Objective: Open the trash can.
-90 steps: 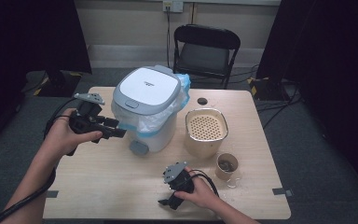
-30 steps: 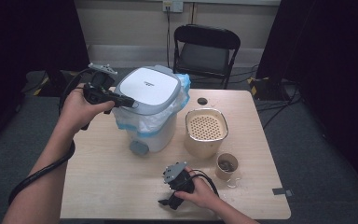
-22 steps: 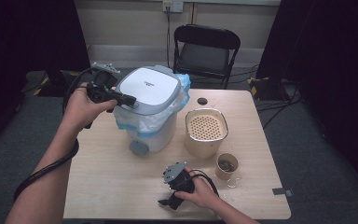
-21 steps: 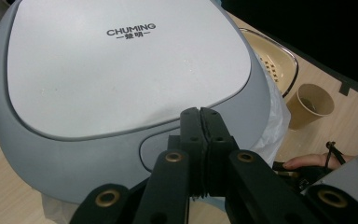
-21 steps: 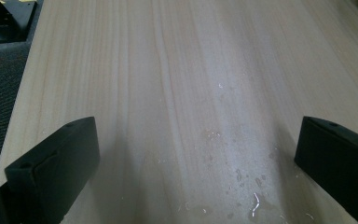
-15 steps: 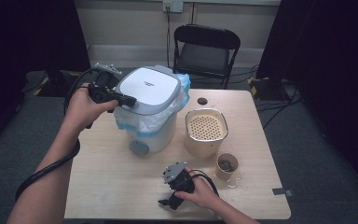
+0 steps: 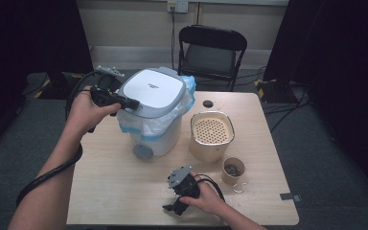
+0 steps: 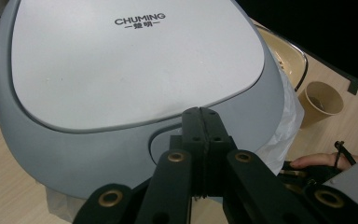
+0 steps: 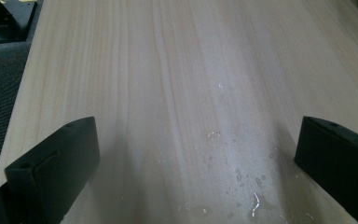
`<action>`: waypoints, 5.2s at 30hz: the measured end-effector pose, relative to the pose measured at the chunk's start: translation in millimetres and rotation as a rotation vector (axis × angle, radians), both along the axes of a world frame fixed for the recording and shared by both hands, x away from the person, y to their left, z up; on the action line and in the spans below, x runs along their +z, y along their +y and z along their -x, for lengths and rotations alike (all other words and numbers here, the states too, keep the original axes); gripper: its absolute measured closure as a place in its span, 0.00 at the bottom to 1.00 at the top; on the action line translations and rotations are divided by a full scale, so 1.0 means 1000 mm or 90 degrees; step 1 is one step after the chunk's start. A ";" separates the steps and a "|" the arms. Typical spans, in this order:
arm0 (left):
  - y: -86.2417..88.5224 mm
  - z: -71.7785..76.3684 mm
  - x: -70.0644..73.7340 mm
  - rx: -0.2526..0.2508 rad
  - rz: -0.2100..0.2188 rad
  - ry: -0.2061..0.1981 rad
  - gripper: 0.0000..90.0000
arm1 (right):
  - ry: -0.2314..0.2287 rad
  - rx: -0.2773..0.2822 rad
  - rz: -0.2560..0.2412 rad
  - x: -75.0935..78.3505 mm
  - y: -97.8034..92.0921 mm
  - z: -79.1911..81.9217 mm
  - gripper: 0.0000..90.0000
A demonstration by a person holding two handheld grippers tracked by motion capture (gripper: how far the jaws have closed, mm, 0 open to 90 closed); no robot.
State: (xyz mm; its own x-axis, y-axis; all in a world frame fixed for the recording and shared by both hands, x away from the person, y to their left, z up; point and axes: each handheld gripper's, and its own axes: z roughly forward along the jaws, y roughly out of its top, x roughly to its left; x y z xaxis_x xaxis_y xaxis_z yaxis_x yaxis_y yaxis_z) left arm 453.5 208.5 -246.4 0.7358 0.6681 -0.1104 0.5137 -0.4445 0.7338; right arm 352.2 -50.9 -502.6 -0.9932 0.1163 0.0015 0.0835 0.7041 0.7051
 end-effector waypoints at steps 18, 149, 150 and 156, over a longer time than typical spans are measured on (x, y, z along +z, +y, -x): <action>0.005 0.008 0.000 -0.023 -0.001 -0.018 0.91 | -0.001 0.000 0.000 0.000 0.000 0.000 0.00; 0.009 0.079 -0.252 -0.171 -0.053 -0.042 0.15 | 0.069 -0.054 -0.018 0.039 -0.149 0.030 0.21; 0.009 0.079 -0.252 -0.171 -0.053 -0.042 0.15 | 0.069 -0.054 -0.018 0.039 -0.149 0.030 0.21; 0.011 0.080 -0.255 -0.175 -0.038 -0.049 0.15 | 0.076 -0.063 -0.021 0.037 -0.167 0.035 0.20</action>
